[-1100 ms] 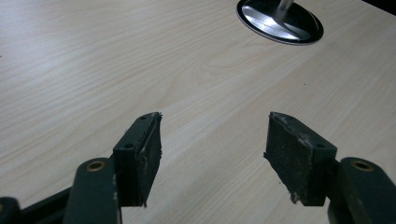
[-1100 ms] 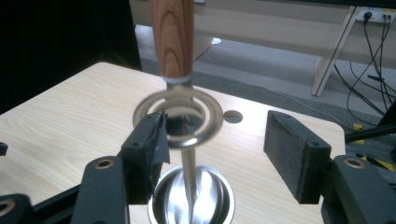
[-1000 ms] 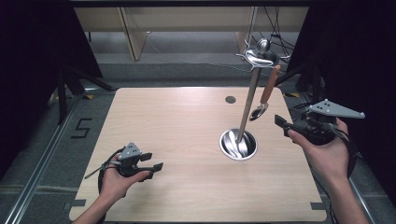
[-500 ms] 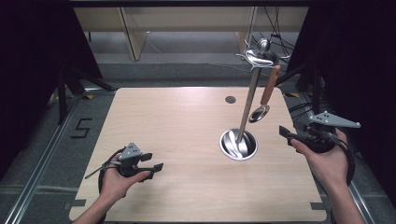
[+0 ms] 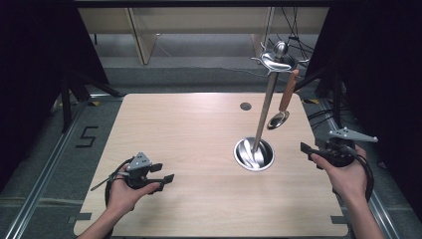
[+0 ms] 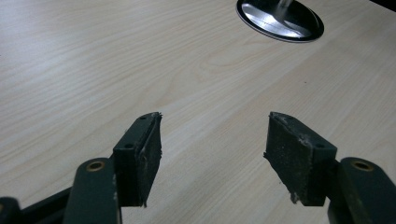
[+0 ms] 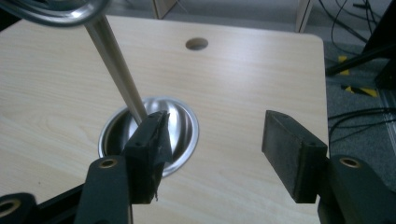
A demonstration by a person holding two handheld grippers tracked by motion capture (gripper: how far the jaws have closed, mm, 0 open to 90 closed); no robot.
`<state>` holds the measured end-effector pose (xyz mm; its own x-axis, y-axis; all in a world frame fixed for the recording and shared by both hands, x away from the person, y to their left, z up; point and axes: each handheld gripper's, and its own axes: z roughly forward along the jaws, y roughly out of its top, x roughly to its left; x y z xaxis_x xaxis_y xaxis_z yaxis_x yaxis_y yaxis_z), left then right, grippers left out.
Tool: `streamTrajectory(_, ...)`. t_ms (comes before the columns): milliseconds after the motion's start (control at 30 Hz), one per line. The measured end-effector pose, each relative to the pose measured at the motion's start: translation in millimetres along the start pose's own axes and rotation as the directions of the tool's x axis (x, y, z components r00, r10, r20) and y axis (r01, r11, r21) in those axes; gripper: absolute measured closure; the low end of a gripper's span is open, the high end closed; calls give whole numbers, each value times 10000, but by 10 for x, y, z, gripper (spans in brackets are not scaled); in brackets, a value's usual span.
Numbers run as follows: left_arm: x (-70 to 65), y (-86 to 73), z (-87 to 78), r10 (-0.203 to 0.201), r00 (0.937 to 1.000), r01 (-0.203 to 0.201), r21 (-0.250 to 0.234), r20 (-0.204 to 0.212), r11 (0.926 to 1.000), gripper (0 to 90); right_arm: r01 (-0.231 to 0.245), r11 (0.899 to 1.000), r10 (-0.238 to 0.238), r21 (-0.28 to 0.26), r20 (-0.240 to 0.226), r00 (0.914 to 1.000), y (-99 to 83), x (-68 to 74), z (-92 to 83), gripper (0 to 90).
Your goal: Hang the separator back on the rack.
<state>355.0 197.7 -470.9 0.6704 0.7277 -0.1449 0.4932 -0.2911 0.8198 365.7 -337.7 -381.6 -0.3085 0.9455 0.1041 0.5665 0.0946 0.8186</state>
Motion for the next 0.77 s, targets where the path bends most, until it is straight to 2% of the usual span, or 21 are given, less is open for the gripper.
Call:
streamTrajectory(67, 0, 0, 2, -5, 10000, 5, -2, 4, 10000, 353, -106, 9998, 106, 186, -30, 9999, -58, -14, 52, 417)
streamTrajectory(100, -1, -1, 3, -8, 10000, 8, -4, -2, 10000, 353, 83, 9996, -83, 261, 6, 10000, -83, -42, 75, 418)
streamTrajectory(133, -1, -1, 4, -10, 10000, 10, -2, 0, 10000, 353, -220, 9993, 219, 294, 23, 9998, -116, -29, 100, 418)
streamTrajectory(167, -5, 1, 1, -52, 10000, 52, 40, -28, 10000, 353, 38, 9992, -40, 392, 45, 10000, -136, -61, 112, 418)
streamTrajectory(200, -6, 0, 2, -56, 10000, 56, 36, -29, 10000, 353, -320, 9986, 321, 430, -17, 9995, -170, -43, 137, 418)
streamTrajectory(367, -4, 1, 3, -16, 10000, 16, 40, 1, 10000, 353, -441, 9942, 436, 983, 70, 9990, -289, -67, 223, 417)
streamTrajectory(533, -9, -1, 9, -56, 10000, 56, 33, 49, 10000, 353, -403, 9937, 389, 1049, 157, 9991, -398, -96, 297, 417)
streamTrajectory(567, -5, -1, 10, -42, 9999, 41, 63, 132, 10000, 353, -544, 9929, 535, 1057, 113, 9985, -412, -88, 300, 417)
streamTrajectory(633, -3, 2, 9, 49, 9999, -51, 144, 163, 9999, 353, -356, 9914, 331, 1259, 223, 9992, -448, -101, 301, 417)
streamTrajectory(667, -5, 0, 12, 72, 9998, -74, 127, 161, 9999, 353, -56, 9937, 56, 1116, 2, 10000, -487, -130, 338, 417)
streamTrajectory(700, -6, 0, 14, 79, 9998, -81, 128, 165, 9999, 353, -750, 9872, 740, 1409, 127, 9972, -493, -76, 325, 416)
streamTrajectory(767, -15, -2, 23, 25, 9999, -25, 42, 134, 10000, 352, -88, 9909, 85, 1343, 26, 10000, -529, -130, 354, 414)
